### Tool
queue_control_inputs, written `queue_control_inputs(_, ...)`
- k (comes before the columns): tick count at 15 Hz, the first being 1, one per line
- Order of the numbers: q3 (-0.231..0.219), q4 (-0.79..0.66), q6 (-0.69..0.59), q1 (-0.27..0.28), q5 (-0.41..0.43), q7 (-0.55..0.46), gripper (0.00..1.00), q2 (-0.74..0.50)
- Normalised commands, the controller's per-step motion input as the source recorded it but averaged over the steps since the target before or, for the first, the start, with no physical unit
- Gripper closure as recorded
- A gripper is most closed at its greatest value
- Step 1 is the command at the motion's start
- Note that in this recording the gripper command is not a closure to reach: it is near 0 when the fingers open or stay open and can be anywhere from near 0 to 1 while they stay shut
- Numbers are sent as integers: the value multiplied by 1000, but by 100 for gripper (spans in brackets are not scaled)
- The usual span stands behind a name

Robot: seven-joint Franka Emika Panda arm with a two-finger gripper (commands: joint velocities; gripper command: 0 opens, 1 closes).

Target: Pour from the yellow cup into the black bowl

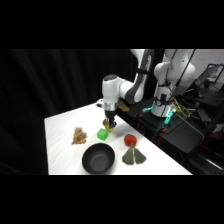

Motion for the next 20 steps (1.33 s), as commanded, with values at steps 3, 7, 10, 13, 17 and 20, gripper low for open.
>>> queue_control_inputs(3, -90, -122, -560, 123, -323, 244, 10, -749)
queue_control_inputs(7, 188, 36, -559, -29, -50, 59, 10, -665)
queue_control_inputs(10, 261, 280, -233, -34, 190, -1, 10, -151)
queue_control_inputs(13, 219, 349, -116, 28, 245, -7, 10, 108)
queue_control_inputs(17, 186, 386, -123, 104, 297, -67, 10, 192)
queue_control_inputs(20, 133, 444, -248, 102, 475, -368, 12, 210)
